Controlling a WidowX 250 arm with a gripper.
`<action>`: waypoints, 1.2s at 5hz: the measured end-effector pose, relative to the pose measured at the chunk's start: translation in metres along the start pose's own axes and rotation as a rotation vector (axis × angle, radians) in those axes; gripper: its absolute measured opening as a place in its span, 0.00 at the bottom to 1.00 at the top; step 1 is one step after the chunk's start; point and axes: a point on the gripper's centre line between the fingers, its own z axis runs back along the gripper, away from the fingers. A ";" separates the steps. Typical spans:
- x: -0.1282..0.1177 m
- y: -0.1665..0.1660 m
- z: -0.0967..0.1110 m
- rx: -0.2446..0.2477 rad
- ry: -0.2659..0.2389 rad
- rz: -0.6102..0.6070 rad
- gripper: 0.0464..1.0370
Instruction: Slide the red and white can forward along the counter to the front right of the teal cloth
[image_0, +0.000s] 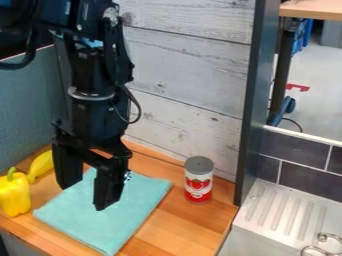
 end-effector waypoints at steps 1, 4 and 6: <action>-0.001 -0.001 -0.005 -0.004 0.021 -0.003 0.97; 0.086 0.001 0.019 -0.045 -0.262 0.009 0.97; 0.151 0.004 0.006 -0.082 -0.353 0.107 0.97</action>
